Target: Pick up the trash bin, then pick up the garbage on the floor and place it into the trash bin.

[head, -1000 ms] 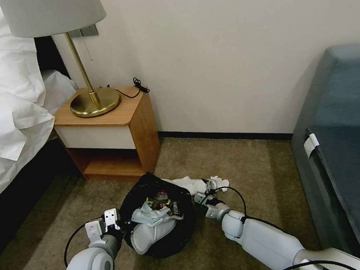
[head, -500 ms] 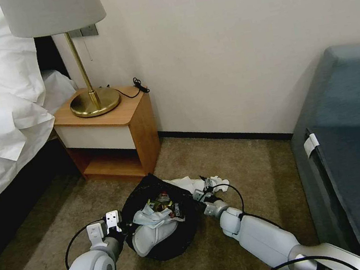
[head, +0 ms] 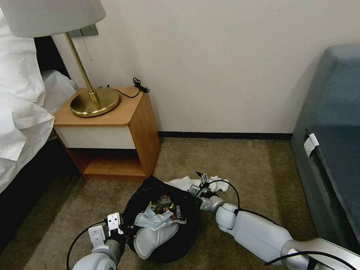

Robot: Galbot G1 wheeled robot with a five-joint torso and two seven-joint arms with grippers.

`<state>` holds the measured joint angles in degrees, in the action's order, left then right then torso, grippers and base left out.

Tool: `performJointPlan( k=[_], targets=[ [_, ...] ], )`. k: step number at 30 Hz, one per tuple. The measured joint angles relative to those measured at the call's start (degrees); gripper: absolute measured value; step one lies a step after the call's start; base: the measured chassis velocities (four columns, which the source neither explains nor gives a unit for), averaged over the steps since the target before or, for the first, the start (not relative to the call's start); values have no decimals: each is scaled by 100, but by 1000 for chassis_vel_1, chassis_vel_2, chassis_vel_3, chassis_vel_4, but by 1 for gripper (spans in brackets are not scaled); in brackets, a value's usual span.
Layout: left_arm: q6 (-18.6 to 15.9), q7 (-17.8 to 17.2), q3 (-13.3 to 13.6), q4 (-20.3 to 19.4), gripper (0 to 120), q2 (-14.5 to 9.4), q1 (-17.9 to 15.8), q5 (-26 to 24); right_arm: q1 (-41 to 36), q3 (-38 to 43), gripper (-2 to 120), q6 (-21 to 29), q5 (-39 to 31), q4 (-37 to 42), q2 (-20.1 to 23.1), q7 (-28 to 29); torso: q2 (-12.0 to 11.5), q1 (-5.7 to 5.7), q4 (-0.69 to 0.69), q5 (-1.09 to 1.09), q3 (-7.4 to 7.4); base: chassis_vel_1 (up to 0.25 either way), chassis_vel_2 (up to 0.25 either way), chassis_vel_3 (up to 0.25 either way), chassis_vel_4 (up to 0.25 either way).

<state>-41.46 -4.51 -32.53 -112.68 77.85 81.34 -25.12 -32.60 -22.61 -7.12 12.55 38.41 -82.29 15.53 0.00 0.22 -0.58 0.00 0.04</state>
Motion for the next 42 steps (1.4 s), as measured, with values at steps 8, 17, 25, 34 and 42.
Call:
performJointPlan(
  k=[8, 17, 25, 34, 42],
  targets=[
    [19, 22, -23, -24, 0, 61, 80, 98, 89, 320, 100, -193, -48, -285, -335, -46, 0, 0, 0, 0, 0, 0, 0, 0, 0],
    [24, 43, 37, -55, 0, 171, 123, 221, 216, 813, 100, -337, -604, -438, -723, -122, 0, 0, 1, 0, 0, 0, 0, 0, 0],
    [24, 48, 34, -81, 0, 185, 128, 247, 198, 985, 100, -274, -1423, -419, -800, -228, 0, 0, -1, 0, 0, 0, 0, 0, 0],
    [9, 47, 39, -106, 0, 195, 137, 285, 35, 1050, 100, -136, -2061, -324, -834, -262, 0, 0, 0, 0, 0, 0, 0, 0, 0],
    [-1, 46, 73, -155, 0, 181, 174, 296, -57, 1076, 100, 90, -2878, -388, -863, -326, 2, -1, 0, 1, -2, 0, 0, 0, 0]
  ],
)
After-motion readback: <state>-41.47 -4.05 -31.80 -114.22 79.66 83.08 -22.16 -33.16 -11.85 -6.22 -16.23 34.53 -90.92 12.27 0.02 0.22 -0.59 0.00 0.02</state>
